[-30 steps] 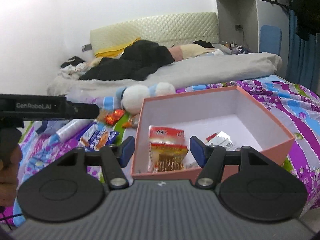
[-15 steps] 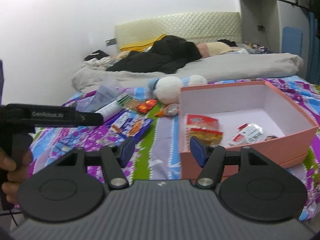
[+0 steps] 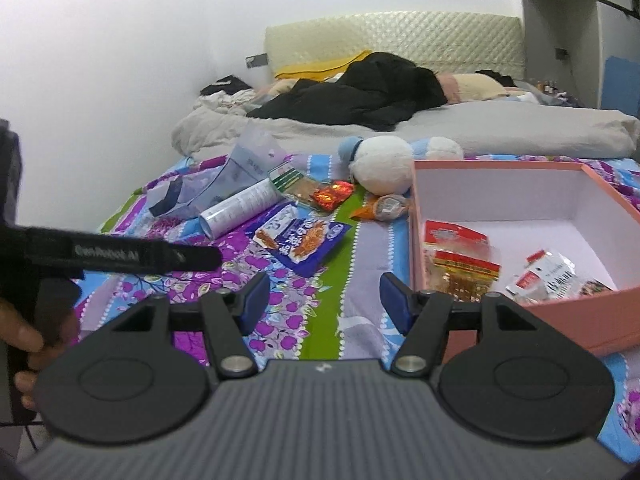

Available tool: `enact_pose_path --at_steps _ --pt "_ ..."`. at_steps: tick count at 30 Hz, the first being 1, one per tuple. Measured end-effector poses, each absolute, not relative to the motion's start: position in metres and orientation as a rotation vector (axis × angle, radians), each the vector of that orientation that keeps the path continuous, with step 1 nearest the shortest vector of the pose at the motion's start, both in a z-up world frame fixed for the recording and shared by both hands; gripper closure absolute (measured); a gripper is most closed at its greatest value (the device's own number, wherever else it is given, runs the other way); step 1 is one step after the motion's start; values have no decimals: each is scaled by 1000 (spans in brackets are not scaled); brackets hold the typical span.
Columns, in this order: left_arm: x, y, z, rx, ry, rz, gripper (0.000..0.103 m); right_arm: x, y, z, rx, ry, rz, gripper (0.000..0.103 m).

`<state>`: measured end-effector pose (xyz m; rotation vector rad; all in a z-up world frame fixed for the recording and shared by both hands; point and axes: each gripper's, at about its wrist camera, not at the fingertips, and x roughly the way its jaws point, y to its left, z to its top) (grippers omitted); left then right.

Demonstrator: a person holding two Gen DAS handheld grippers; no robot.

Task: Organize snacks
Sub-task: 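Withdraw both tools from the box back toward the snack pile, then grasp the blue shrimp-strip packets with the left tool while the right tool grasps the orange cup snack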

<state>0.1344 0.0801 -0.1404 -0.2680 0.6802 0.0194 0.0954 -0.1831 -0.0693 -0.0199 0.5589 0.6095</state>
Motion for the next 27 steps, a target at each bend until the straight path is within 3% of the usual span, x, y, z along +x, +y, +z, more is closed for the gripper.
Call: enact_pose_path --at_steps 4,6,18,27 --pt "152 96 -157 -280 699 33 12 110 -169 -74 -49 556 620 33" --pt "161 104 -165 -272 700 48 12 118 -163 -77 -43 556 635 18" --pt "228 175 -220 -397 707 119 12 191 -107 -117 -55 617 685 17" --pt "308 206 -239 -334 721 130 12 235 -66 -163 -21 641 626 21"
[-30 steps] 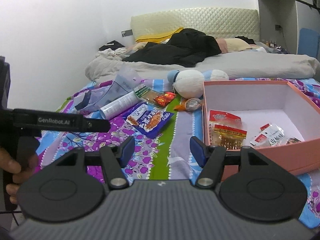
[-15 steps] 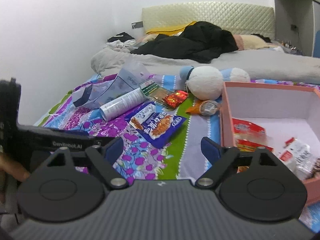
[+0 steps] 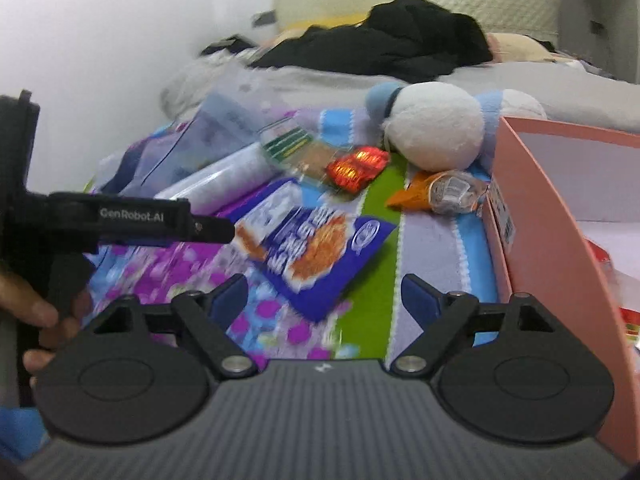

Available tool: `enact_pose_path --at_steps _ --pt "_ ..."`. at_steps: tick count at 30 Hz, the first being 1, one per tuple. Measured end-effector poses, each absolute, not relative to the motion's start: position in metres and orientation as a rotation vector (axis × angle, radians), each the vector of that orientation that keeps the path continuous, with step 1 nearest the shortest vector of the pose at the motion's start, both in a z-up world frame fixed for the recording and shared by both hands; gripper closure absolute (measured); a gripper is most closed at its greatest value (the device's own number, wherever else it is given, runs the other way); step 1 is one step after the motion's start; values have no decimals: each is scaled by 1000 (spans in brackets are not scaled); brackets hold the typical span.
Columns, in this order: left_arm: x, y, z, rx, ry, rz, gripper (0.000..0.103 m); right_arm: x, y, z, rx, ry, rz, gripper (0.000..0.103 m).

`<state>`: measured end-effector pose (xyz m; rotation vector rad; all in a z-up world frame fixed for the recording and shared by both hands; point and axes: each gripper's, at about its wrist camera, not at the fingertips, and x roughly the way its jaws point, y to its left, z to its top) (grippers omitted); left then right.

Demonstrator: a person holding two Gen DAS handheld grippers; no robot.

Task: Organize snacks
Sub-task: 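Grasp the blue shrimp-strip packets with the left tool while the right tool grasps the orange cup snack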

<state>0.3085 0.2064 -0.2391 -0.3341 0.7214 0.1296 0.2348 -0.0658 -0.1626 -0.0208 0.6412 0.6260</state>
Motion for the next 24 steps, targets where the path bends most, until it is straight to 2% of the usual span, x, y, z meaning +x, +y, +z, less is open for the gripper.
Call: enact_pose_path --at_steps 2,5,8,24 --pt "322 211 -244 -316 718 132 12 247 -63 -169 29 633 572 27" --pt "339 216 -251 -300 712 122 12 267 -61 -180 130 623 497 28" --pt "351 218 -259 -270 725 145 12 289 -58 -190 217 629 424 37" --pt "383 206 -283 -175 758 7 6 354 -47 -217 369 585 189 41"
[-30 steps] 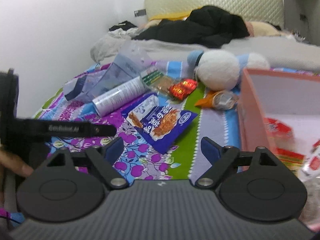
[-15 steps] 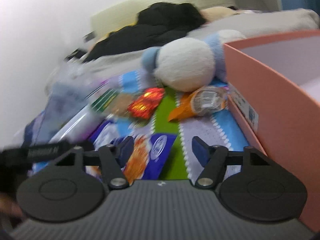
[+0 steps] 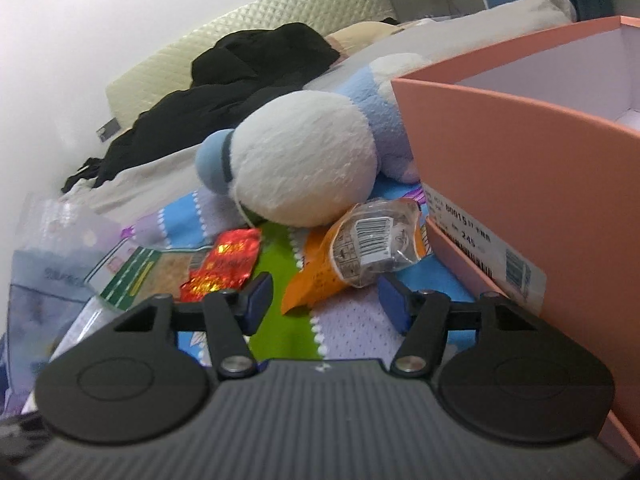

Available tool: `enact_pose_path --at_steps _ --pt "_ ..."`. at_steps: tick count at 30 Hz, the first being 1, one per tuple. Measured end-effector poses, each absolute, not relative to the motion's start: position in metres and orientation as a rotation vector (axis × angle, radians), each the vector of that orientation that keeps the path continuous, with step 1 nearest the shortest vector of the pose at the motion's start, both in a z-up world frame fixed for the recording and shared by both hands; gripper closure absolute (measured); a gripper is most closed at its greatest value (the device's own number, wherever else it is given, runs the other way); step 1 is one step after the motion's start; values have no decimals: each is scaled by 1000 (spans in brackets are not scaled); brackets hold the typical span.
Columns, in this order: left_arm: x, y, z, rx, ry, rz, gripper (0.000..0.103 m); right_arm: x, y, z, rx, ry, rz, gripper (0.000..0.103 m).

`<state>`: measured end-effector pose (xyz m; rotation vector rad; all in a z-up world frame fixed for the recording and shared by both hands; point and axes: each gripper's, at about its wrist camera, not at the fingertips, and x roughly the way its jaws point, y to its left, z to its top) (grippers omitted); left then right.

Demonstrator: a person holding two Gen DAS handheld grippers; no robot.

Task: Organize snacks
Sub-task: 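Grasp the blue shrimp-strip packets with the left tool while the right tool grasps the orange cup snack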

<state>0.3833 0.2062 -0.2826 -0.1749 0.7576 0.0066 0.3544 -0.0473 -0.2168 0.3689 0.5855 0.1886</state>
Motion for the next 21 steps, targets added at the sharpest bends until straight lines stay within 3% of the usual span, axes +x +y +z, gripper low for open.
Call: enact_pose_path --at_steps 8,10,12,21 --pt "383 203 -290 -151 763 -21 6 373 -42 -224 377 613 136 43" --pt "382 201 -289 -146 763 -24 10 376 -42 -226 392 623 126 47" --pt "380 197 -289 -132 759 -31 19 380 -42 -228 381 633 99 65" --pt "369 193 -282 -162 766 -22 35 370 -51 -222 358 647 125 70"
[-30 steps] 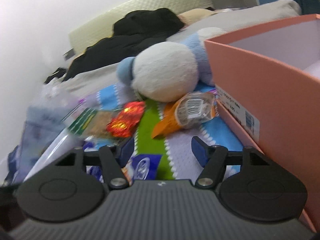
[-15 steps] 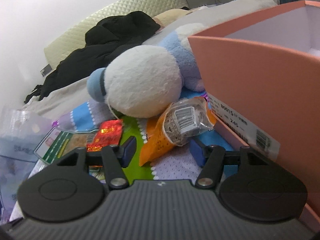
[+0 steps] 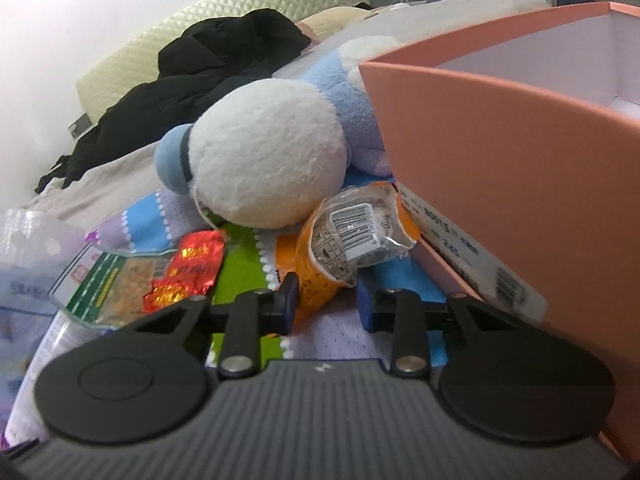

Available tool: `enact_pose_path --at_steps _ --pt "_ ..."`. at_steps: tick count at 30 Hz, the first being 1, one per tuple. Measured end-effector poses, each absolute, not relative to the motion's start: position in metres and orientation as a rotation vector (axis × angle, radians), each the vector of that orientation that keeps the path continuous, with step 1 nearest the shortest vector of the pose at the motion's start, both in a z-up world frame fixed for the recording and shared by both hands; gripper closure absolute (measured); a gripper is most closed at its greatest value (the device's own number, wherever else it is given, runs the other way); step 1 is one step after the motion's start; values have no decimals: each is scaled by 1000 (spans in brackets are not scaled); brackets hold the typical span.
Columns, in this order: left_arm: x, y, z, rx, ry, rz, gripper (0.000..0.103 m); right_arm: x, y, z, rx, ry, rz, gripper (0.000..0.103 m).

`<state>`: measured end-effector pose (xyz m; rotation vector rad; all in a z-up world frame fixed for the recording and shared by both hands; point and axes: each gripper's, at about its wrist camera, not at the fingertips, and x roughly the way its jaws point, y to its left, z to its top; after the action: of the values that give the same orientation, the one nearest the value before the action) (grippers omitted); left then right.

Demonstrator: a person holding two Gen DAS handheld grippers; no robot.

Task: Organize snacks
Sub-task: 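Grasp the blue shrimp-strip packets with the left tool while the right tool grasps the orange cup snack, then lift the blue packets with the left tool while the right tool lifts the orange snack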

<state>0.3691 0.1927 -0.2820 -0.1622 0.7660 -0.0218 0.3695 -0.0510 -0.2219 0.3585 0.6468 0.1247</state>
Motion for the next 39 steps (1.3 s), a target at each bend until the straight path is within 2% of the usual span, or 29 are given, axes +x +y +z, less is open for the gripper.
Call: enact_pose_path --at_steps 14,32,37,39 --pt "272 185 -254 -326 761 103 37 296 -63 -200 324 705 239 73" --pt "134 154 -228 -427 800 299 37 145 -130 -180 195 832 452 73" --pt "109 143 -237 -475 859 297 36 114 -151 -178 167 858 484 73" --pt "104 140 -242 -486 898 281 31 107 -156 -181 144 867 496 72"
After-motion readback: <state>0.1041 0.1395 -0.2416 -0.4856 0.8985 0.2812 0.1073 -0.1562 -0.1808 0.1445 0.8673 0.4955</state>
